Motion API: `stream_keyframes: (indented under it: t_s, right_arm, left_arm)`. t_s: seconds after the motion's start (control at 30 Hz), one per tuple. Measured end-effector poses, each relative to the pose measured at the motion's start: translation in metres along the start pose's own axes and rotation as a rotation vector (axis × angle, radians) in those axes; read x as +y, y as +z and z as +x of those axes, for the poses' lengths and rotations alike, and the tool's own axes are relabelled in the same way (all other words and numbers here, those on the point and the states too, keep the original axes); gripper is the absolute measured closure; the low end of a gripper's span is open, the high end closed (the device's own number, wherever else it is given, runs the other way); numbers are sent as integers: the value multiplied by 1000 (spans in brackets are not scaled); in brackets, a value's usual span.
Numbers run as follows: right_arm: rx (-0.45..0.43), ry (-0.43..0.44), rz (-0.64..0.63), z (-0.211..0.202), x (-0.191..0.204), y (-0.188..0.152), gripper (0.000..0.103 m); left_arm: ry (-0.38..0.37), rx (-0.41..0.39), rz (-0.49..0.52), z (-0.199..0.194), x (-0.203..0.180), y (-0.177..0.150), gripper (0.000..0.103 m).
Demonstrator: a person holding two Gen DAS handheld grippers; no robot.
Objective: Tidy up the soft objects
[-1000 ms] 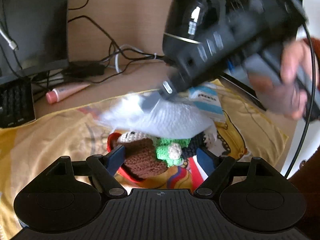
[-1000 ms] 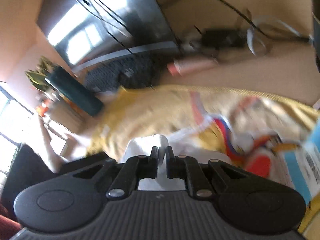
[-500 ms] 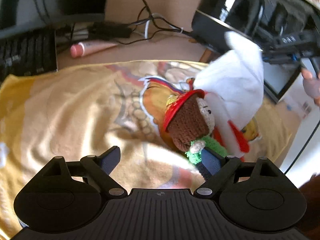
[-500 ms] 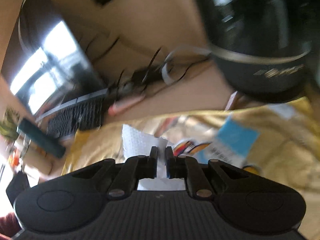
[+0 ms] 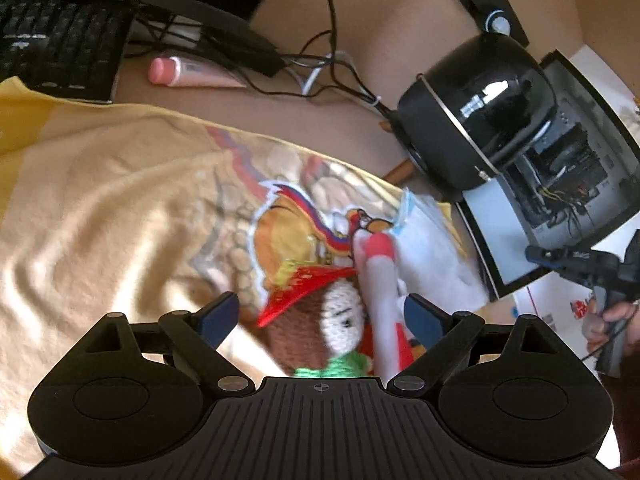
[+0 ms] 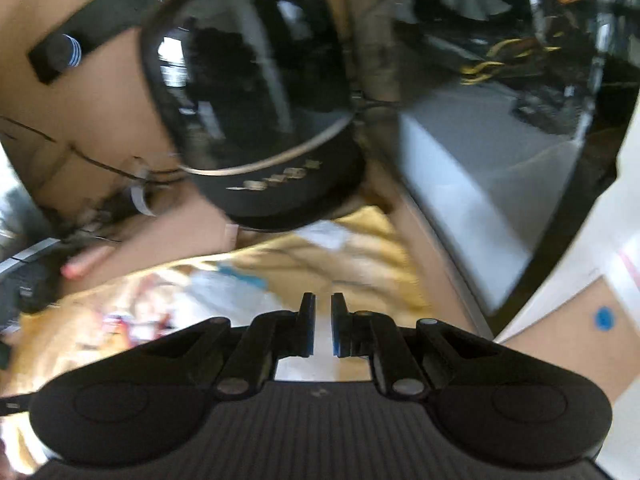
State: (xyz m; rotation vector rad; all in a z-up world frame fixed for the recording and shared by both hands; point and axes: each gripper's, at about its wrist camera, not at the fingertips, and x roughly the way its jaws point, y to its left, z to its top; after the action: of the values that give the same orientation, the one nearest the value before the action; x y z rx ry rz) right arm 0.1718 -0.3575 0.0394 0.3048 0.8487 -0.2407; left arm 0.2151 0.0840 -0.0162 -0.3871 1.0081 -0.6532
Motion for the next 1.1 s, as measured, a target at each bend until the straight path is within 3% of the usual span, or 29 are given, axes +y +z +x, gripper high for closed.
stream_keyframes:
  t_s: [0.03,0.07,0.13,0.17,0.27,0.33,0.4,0.43,0.47,0.5,0.63,0.73,0.8,0.83,0.87,0.93,1.0,1.07,1.1]
  right_arm:
    - [7,9,3,4,-2,-1,82]
    - [14,42,4,6,-1,-3,60]
    - [40,129,-74,17,13,-14,26]
    - [52,148,-146,24,24,-22,19]
    - [77,133,-398,54,63,-51,16]
    - [95,132,-500,76,78,-65,16]
    - [122,136,-581,95,89,-77,25]
    - [119,182,-584,95,88,-79,46]
    - [130,225,-584,92,86,-77,80]
    - [143,235,-589,88,82,-75,88]
    - [92,162,-595,68,46,-57,96]
    - [100,70,-547,68,14,-41,96]
    - [116,-12,-512,73,-3,-33,88]
    - [120,-37,-495,74,-10,-31,79]
    - [114,-50,-481,72,-13,-29,61]
    - [49,-40,-464,54,-13,-25,38]
    - [-40,-6,-480,32,-3,-21,27]
    - [-122,58,-531,13,18,-18,7]
    - [-141,96,-561,9,31,-16,4]
  left_arm:
    - [5,5,31,3,-9,-2,10]
    - [13,10,70,5,-21,-4,9]
    - [45,22,152,14,-43,-8,9]
    - [63,31,182,19,-53,-11,9]
    - [80,52,215,27,-72,-16,7]
    - [114,61,193,29,-74,-18,6]
    - [151,70,165,30,-74,-18,6]
    - [155,70,150,29,-74,-19,6]
    - [154,67,135,26,-74,-20,6]
    - [155,63,128,23,-74,-20,6]
    - [193,40,127,20,-77,-18,5]
    - [205,30,93,24,-71,-13,5]
    - [229,32,72,30,-67,-10,5]
    - [240,33,67,33,-66,-8,5]
    - [252,36,70,34,-66,-7,5]
    - [273,45,83,38,-66,-7,4]
    - [287,59,94,42,-65,-7,3]
    - [307,68,115,48,-64,-7,3]
    - [319,73,126,52,-62,-7,3]
